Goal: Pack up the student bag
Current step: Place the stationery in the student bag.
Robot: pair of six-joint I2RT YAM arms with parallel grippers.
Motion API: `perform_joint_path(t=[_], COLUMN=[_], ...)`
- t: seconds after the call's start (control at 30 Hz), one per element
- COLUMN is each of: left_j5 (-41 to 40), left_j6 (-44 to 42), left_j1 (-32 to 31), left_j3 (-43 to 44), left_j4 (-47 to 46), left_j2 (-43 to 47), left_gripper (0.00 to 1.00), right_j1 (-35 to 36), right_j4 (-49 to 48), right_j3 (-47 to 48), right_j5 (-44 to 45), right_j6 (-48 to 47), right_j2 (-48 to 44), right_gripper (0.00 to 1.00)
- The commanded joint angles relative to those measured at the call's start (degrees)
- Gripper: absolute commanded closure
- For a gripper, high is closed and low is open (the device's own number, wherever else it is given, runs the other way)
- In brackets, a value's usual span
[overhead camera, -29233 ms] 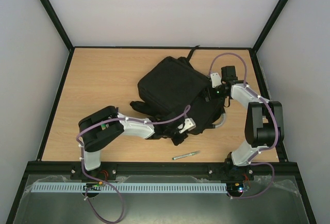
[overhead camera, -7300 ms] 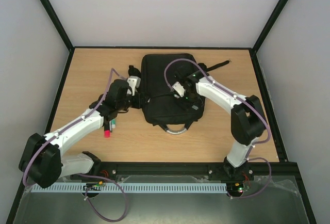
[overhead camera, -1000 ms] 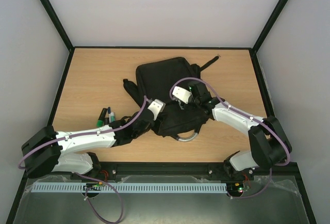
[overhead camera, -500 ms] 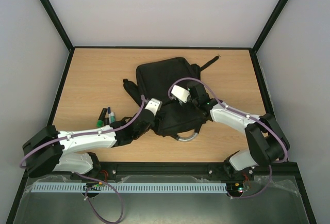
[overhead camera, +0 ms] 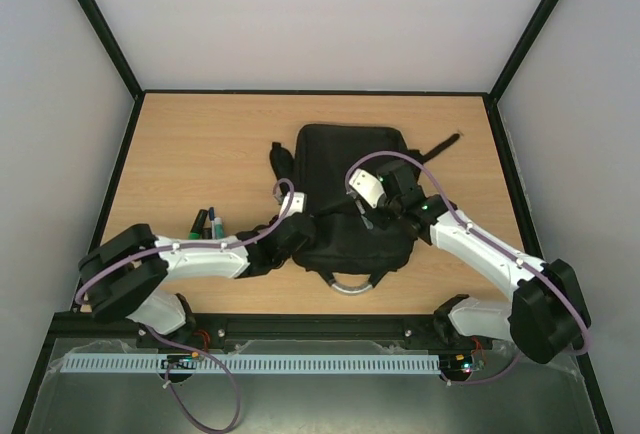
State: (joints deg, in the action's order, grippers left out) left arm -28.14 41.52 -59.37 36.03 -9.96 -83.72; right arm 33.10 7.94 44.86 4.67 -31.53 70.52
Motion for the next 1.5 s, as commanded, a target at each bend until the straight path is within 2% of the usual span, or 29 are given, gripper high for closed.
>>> perform_joint_path(t=[0.0, 0.13, 0.23, 0.43, 0.57, 0.67, 0.87, 1.07, 1.33, 1.47], left_j5=[0.2, 2.1, 0.9, 1.0, 7.4, 12.5, 22.6, 27.9, 27.5, 22.9], left_j6=[-4.4, -9.8, -11.3, -11.2, -11.6, -11.4, -10.0, -8.4, -5.9, -4.8], left_j1=[4.5, 7.9, 8.0, 4.2, 0.4, -1.9, -3.4, -3.5, -3.5, -3.3], left_j3=[5.3, 10.8, 11.7, 6.6, 1.7, 0.4, 1.4, 5.4, 9.7, 12.8], left_j4=[-4.1, -5.5, -3.8, 0.2, -2.7, -5.7, -14.9, -20.8, -21.3, -18.5], left_j2=[-6.0, -10.2, -7.4, 4.1, 9.2, 9.8, 3.8, -4.3, -11.9, -15.1], left_gripper=[0.41, 0.42, 0.42, 0.39, 0.40, 0.42, 0.49, 0.68, 0.67, 0.74], right_j1=[1.6, 1.6, 1.6, 1.6, 1.6, 1.6, 1.6, 1.4, 1.2, 1.0], right_j4=[9.6, 12.6, 11.4, 9.3, 8.4, 8.8, 12.2, 8.2, 4.7, 4.5], right_j3=[2.8, 5.3, 4.7, 3.2, 3.4, 4.7, 11.7, 8.3, 4.4, 3.7], right_j5=[-4.7, -5.5, -5.1, -4.3, -3.0, -3.0, -4.3, -3.3, -1.4, -1.3], right_j6=[7.4, 12.0, 12.8, 13.8, 14.5, 14.7, 15.2, 15.3, 14.7, 14.7], right_j2=[-0.9, 1.4, 1.4, 1.2, 0.1, -0.6, 2.5, 1.7, -1.6, -2.4], right_gripper=[0.99, 0.99, 0.99, 0.99, 0.99, 0.99, 0.99, 0.99, 0.99, 0.99])
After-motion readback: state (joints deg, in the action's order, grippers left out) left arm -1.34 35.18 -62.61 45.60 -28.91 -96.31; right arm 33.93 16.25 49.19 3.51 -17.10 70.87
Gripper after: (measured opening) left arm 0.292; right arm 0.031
